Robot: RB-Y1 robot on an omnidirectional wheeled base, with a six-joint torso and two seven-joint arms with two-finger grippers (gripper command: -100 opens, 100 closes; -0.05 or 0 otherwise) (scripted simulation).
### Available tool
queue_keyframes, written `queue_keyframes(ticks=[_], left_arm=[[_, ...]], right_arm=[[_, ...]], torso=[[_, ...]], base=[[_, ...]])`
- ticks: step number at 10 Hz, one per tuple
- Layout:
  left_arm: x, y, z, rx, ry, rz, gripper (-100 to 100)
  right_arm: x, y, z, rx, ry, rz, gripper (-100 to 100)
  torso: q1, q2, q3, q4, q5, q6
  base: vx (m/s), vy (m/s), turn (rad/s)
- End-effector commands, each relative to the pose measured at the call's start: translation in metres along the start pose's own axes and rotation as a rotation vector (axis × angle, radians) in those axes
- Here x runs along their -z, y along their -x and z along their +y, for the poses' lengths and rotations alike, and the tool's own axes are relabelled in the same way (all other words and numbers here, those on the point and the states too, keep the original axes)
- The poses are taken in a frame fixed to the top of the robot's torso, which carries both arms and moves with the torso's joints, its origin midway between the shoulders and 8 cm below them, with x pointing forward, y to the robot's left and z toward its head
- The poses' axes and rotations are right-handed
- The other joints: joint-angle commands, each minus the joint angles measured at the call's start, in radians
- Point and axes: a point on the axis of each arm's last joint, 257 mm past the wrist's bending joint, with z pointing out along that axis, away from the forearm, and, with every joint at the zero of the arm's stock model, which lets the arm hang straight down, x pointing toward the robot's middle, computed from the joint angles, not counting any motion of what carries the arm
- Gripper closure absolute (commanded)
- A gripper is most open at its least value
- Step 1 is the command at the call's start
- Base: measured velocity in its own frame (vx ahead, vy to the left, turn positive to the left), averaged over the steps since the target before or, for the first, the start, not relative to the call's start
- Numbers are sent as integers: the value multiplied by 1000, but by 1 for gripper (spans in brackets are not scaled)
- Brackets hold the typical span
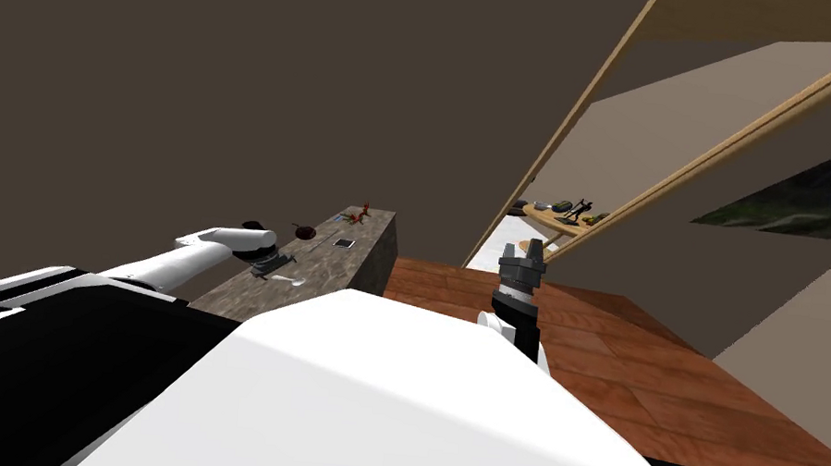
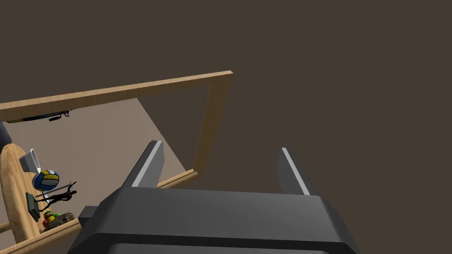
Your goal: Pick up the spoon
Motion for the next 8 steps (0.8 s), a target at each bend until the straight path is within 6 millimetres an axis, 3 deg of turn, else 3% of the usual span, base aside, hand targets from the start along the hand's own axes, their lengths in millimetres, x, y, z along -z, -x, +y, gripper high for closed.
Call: queue_keyframes(ticks=[1,5,6,7,8], left_arm=[[1,-6,-7,-57,-19,-6,-100],[2,-16,-28,-186,-66,-32,-100],[2,-15,-25,-163,-59,-27,-100],[2,-15,-25,-169,-59,-27,100],[2,-15,-25,-169,-59,-27,100]], right_arm=[[0,0,0,0,0,0,0],[0,0,0,0,0,0,0],[0,0,0,0,0,0,0],[0,0,0,0,0,0,0],[0,0,0,0,0,0,0]], torso=[[0,0,0,0,0,0],[0,-4,-3,-1,0,1],[-1,-3,-2,-1,0,1],[1,3,1,0,0,2],[3,8,4,1,0,2]], base=[[196,-20,363],[220,-45,367],[78,-44,69],[16,-8,-12],[8,-3,2]])
